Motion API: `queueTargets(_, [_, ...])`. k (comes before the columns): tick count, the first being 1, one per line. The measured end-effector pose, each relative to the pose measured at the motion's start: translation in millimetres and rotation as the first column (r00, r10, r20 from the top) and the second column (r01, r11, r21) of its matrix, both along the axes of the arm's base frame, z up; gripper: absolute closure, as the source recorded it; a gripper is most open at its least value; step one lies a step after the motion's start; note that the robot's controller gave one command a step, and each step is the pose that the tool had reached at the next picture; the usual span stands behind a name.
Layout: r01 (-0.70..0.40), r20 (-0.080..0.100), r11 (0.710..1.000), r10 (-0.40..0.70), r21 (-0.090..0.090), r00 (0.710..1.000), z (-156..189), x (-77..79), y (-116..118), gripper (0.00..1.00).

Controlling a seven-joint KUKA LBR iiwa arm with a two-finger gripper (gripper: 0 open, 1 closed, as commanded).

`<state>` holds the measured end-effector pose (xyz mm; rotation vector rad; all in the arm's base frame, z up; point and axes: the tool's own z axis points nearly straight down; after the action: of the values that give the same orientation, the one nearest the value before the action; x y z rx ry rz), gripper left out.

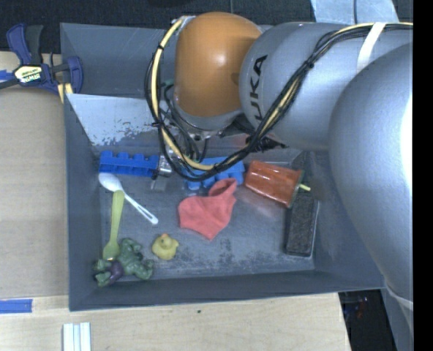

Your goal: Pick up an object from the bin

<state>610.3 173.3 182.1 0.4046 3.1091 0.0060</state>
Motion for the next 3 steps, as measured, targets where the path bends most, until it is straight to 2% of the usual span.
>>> queueTargets(1, [-0.212,0.000,0.977,0.212,-0.002,0.977,-28,1.2,-46,0.00])
queueTargets(2, [-0.328,0.008,0.945,0.328,-0.004,0.944,-39,-15.6,-125,0.00])
queueTargets(3, [-0.434,0.008,0.901,0.434,-0.004,0.901,-51,10.1,-148,0.00])
